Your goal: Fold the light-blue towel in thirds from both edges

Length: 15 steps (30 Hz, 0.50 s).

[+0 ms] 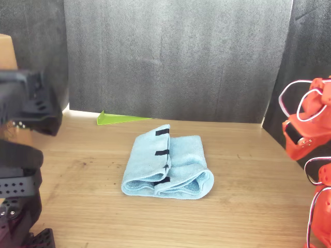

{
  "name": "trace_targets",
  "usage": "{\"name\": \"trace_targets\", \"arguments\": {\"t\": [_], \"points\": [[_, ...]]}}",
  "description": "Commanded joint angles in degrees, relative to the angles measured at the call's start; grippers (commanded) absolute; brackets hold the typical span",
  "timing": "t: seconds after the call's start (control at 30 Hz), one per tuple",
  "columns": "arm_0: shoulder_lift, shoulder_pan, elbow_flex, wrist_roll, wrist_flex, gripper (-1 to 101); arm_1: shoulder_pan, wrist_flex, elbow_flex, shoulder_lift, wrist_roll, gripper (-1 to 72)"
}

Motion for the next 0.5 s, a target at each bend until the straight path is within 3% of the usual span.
{"name": "trace_targets", "arguments": {"t": [0.0, 0.27, 0.47], "points": [[8.1, -0.4, 4.7, -0.7, 2.7, 2, 0.3, -2.6, 1.6, 0.4, 3.8, -0.1], [16.3, -0.6, 9.5, -3.3, 3.3, 2, -0.1, -10.7, 8.9, 1.1, 8.2, -0.1], [18.5, -1.3, 10.9, -3.5, 3.8, 0, -3.2, -12.0, 10.5, 2.3, 9.5, -0.1]]}}
